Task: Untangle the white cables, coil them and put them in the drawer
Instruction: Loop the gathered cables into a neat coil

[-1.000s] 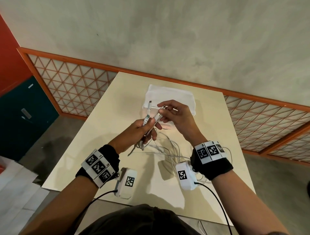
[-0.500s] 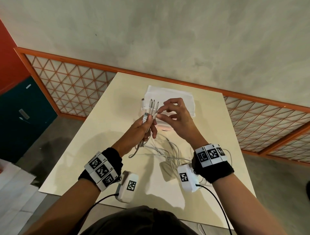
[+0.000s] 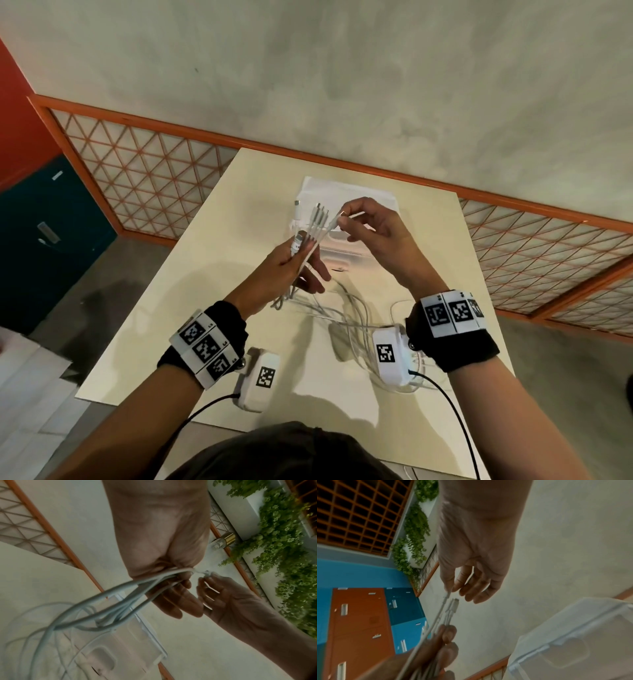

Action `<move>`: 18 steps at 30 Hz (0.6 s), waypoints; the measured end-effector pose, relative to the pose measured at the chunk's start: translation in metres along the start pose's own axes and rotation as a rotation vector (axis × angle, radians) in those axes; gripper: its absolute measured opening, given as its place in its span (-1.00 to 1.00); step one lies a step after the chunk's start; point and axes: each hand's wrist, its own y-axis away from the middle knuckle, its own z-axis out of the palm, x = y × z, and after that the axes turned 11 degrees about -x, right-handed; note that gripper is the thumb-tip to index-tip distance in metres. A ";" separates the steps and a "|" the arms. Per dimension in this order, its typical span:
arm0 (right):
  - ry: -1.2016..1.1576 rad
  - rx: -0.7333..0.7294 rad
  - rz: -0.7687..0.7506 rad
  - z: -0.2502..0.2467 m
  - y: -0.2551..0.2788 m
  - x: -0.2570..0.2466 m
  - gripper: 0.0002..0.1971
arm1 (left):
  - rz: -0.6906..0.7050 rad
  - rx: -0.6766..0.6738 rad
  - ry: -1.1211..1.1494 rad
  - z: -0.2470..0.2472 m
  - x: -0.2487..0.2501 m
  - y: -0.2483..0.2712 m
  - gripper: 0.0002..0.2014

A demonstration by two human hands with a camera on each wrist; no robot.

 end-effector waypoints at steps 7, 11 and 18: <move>-0.029 -0.116 0.062 -0.011 -0.005 0.000 -0.89 | -0.007 -0.096 0.049 0.002 -0.001 0.000 -0.69; -0.023 -0.171 0.094 -0.017 -0.004 -0.004 -0.87 | -0.023 -0.155 0.122 0.003 -0.001 0.000 -0.68; -0.034 -0.271 0.139 -0.026 -0.002 -0.008 -0.84 | -0.037 -0.202 0.313 0.000 -0.005 -0.001 -0.70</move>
